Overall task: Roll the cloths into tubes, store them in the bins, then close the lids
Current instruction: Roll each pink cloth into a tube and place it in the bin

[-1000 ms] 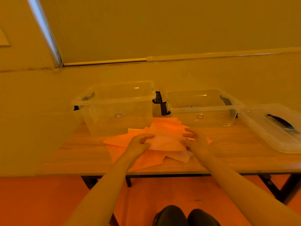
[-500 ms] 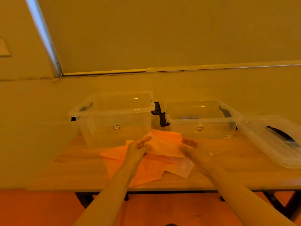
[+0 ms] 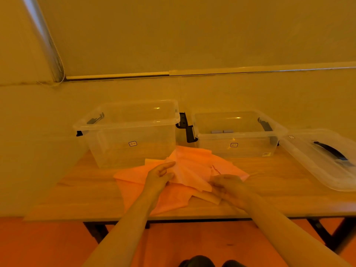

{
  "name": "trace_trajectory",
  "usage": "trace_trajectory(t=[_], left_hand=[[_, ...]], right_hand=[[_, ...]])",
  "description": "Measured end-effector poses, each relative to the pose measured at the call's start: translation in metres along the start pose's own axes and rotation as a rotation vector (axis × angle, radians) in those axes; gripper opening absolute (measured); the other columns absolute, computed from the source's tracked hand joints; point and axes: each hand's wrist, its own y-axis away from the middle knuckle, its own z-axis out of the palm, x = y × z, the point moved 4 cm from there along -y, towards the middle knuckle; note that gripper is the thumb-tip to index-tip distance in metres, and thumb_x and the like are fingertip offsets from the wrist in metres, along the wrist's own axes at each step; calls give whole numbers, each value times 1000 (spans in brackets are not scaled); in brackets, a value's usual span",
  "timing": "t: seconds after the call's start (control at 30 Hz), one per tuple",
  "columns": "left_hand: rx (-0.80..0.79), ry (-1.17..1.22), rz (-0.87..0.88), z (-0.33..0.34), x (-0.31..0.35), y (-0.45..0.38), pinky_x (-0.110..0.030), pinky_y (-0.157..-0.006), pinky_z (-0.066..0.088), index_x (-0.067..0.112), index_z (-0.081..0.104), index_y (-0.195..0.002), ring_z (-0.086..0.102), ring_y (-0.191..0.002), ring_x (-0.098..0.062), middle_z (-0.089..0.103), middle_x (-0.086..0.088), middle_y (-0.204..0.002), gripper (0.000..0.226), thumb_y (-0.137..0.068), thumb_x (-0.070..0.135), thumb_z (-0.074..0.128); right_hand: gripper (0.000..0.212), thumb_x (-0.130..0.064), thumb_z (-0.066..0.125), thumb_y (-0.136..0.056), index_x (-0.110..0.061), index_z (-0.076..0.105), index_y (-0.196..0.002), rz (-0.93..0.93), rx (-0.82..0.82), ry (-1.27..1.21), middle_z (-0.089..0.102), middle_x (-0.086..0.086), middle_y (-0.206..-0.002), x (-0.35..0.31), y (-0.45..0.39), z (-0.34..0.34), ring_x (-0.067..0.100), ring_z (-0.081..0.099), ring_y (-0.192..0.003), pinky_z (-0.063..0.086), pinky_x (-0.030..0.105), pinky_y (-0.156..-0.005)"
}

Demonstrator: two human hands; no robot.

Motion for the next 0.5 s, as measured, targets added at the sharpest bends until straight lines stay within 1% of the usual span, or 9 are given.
trace_trajectory(t=[0.03, 0.1, 0.17, 0.23, 0.3, 0.37, 0.43, 0.47, 0.5], left_hand=[[2, 4, -1, 0, 1, 1, -25, -72, 50, 38, 68, -103, 59, -105, -24, 58, -9, -131, 35, -89, 7, 62], [9, 2, -7, -1, 1, 1, -27, -74, 50, 38, 68, -102, 57, -111, -28, 56, -6, -132, 35, -89, 6, 62], [8, 4, -2, -1, 4, 2, -29, -77, 52, 38, 68, -103, 58, -111, -27, 55, -3, -133, 35, -89, 6, 62], [6, 2, 6, 0, 6, 4, -27, -75, 51, 36, 67, -104, 59, -106, -23, 53, 1, -133, 34, -89, 6, 61], [7, 0, 6, 1, 8, 4, -26, -76, 50, 36, 67, -105, 56, -114, -25, 51, 2, -134, 34, -90, 6, 61], [2, 6, 6, 3, 9, 4, -26, -76, 50, 36, 68, -104, 53, -118, -28, 52, 1, -135, 34, -90, 5, 61], [1, 12, 5, 3, 10, 5, -29, -78, 50, 36, 68, -102, 54, -117, -27, 54, -2, -133, 34, -89, 5, 61], [1, 15, 9, 3, 11, 5, -32, -83, 51, 37, 69, -102, 53, -119, -27, 54, -2, -134, 34, -89, 6, 62], [-4, 22, 14, 3, 12, 5, -37, -89, 51, 37, 70, -101, 52, -121, -27, 55, -2, -134, 35, -88, 6, 63]], right_hand=[[26, 0, 67, -84, -2, 61, -109, 11, -14, 7, 62, 15, -112, 1, 0, 0, 27, 63, -103, 58, 31, -66], [27, 4, 67, -82, -4, 61, -107, 30, -39, 8, 61, 16, -114, 2, 0, -1, 28, 61, -105, 56, 33, -69], [30, 9, 68, -80, -5, 60, -105, 53, -42, 6, 63, 17, -110, 3, 3, -2, 29, 62, -101, 56, 36, -70], [29, 12, 68, -78, -3, 60, -101, 87, -21, -5, 66, 18, -102, 4, 4, -4, 29, 64, -93, 57, 38, -72], [24, 15, 67, -77, -1, 59, -94, 122, -6, -22, 66, 19, -97, 5, 5, -5, 28, 65, -88, 57, 39, -72], [23, 16, 67, -76, 1, 58, -91, 158, -2, -30, 65, 19, -96, 3, 8, -5, 28, 65, -87, 60, 40, -68], [25, 15, 67, -76, 0, 57, -92, 185, -16, -27, 65, 19, -98, 0, 13, -5, 28, 65, -86, 60, 38, -58], [25, 15, 66, -77, -1, 56, -93, 192, -29, -26, 64, 18, -98, -1, 17, -5, 27, 65, -85, 59, 38, -55], [25, 14, 66, -78, -2, 56, -94, 190, -47, -26, 64, 18, -99, -3, 20, -4, 27, 64, -86, 59, 38, -56]])
